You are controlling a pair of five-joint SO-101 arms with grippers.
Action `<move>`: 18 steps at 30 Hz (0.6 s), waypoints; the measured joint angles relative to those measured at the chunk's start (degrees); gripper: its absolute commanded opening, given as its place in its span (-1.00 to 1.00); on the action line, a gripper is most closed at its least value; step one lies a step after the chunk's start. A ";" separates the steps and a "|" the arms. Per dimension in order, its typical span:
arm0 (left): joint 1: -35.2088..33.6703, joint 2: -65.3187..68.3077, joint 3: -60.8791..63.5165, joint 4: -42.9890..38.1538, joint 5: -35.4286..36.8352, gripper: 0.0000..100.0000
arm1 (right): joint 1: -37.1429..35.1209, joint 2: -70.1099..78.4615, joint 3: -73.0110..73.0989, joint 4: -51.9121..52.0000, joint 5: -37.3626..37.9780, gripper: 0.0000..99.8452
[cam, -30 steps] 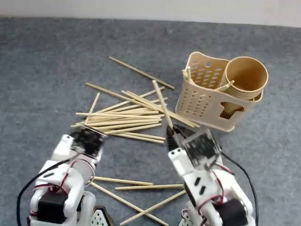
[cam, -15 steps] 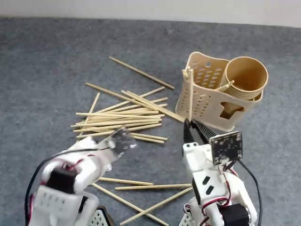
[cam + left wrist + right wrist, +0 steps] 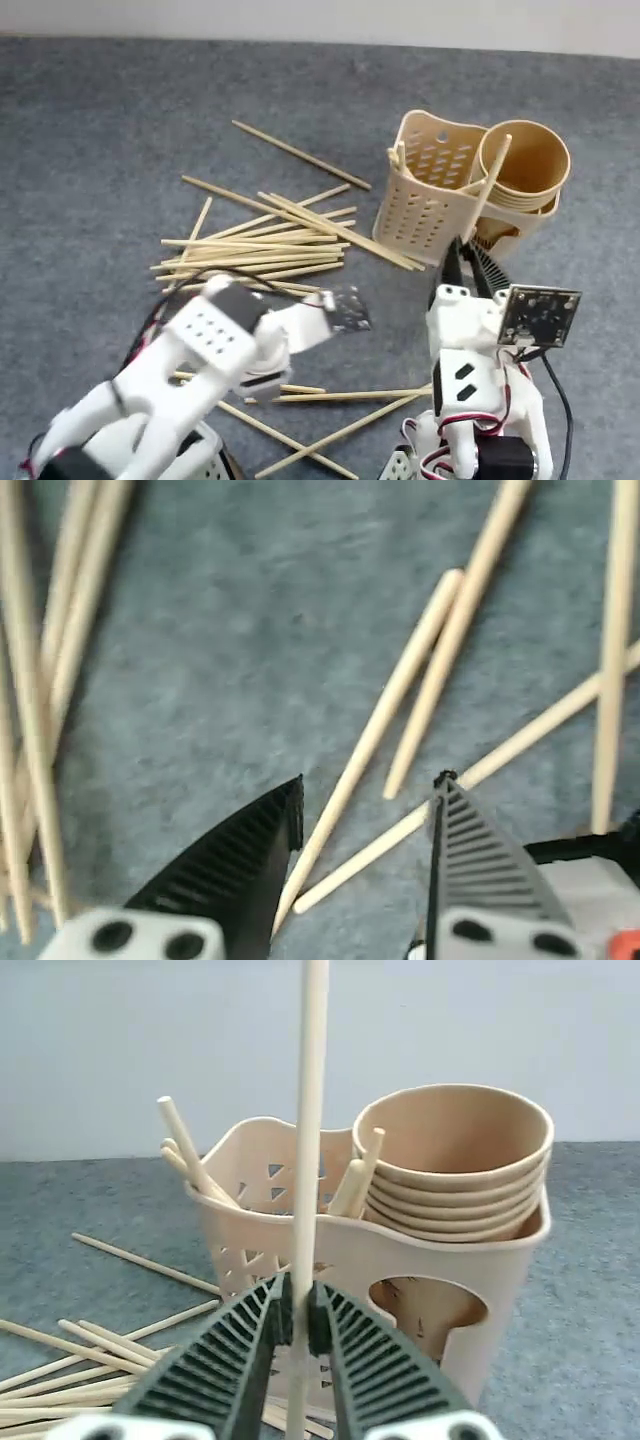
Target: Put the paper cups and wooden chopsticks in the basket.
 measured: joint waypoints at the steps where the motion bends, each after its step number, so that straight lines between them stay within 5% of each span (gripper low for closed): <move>1: 1.32 2.20 -0.79 0.00 0.70 -0.58 | 0.35 0.00 0.00 0.00 0.00 -0.99; 13: 8.44 22.15 -2.55 -13.27 5.36 -0.59 | 0.53 0.00 0.00 0.00 0.00 -0.99; 18: 8.35 26.73 -4.75 -14.24 5.19 -0.86 | 0.53 0.00 0.00 0.00 0.00 -0.99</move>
